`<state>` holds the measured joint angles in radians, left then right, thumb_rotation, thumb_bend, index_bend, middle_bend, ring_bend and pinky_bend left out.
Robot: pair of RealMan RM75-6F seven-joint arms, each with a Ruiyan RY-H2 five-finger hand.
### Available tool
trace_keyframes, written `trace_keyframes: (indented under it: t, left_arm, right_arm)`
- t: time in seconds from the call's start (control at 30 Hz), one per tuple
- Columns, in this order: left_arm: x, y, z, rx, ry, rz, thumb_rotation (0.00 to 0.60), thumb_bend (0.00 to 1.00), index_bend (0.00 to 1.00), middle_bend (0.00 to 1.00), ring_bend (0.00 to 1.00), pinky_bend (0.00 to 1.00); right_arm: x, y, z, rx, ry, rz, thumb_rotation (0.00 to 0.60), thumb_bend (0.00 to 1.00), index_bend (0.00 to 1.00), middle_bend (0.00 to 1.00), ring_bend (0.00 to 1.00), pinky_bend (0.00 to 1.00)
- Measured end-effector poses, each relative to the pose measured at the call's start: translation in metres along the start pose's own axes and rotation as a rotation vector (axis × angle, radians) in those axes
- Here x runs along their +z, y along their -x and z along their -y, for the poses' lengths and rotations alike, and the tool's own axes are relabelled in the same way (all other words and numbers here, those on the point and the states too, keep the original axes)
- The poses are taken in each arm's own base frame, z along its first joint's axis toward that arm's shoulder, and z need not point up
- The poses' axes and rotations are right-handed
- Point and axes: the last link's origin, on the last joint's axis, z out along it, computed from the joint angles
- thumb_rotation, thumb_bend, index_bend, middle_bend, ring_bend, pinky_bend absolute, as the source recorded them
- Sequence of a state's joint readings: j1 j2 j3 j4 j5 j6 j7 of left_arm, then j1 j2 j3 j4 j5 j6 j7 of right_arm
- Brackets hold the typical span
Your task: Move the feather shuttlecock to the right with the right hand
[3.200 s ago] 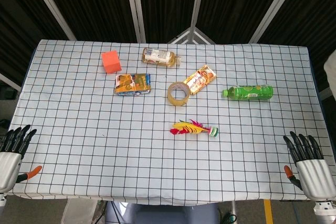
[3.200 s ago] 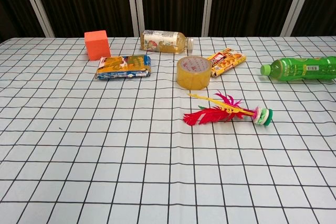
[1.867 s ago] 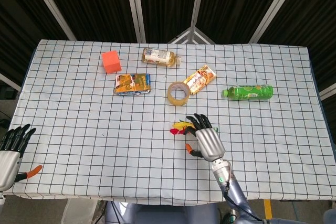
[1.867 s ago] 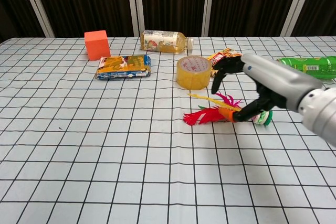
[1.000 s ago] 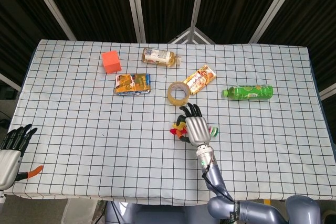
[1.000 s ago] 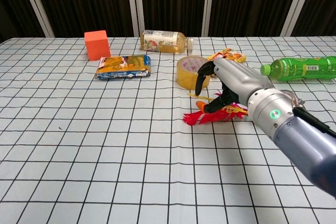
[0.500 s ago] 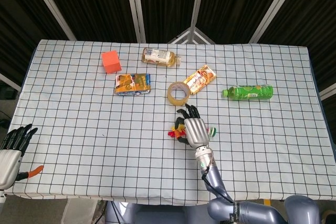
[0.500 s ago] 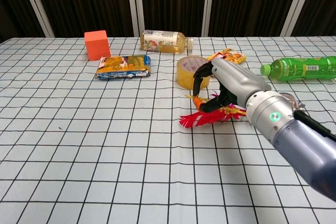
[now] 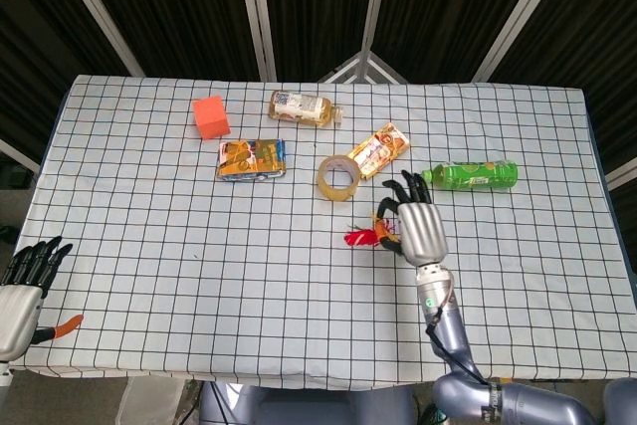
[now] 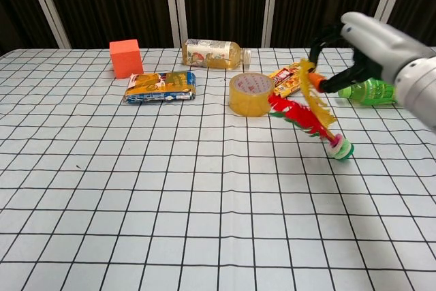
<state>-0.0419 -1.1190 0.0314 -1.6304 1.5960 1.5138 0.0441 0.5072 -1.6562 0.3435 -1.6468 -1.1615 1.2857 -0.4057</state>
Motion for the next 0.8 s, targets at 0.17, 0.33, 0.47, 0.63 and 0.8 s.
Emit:
trace_keyframes:
  t: [0.17, 0.33, 0.47, 0.63, 0.8]
  left_arm:
    - [0.0, 0.001, -0.001, 0.014, -0.001, -0.004, 0.6, 0.0, 0.0, 0.0, 0.0, 0.0]
    - [-0.001, 0.002, -0.002, 0.02, -0.004, -0.007, 0.6, 0.0, 0.0, 0.0, 0.0, 0.0]
    - [0.0, 0.002, -0.003, 0.022, -0.002, -0.012, 0.6, 0.0, 0.0, 0.0, 0.0, 0.0]
    - [0.0, 0.002, -0.002, 0.023, -0.002, -0.017, 0.6, 0.0, 0.0, 0.0, 0.0, 0.0]
    - [0.0, 0.001, -0.001, 0.022, -0.004, -0.02, 0.6, 0.0, 0.0, 0.0, 0.0, 0.0]
  right_arm:
    - [-0.017, -0.028, -0.041, -0.013, 0.085, -0.021, 0.6, 0.56, 0.64, 0.25, 0.0, 0.0]
    - [-0.038, -0.033, -0.071, -0.009, 0.156, 0.011, 0.6, 0.56, 0.37, 0.2, 0.0, 0.0]
    - [-0.049, -0.033, -0.081, -0.029, 0.167, 0.038, 0.6, 0.46, 0.0, 0.0, 0.0, 0.0]
    - [-0.054, -0.04, -0.075, -0.021, 0.138, 0.035, 0.6, 0.43, 0.0, 0.0, 0.0, 0.0]
    - [-0.057, -0.058, -0.058, -0.035, 0.072, -0.004, 0.6, 0.42, 0.0, 0.0, 0.0, 0.0]
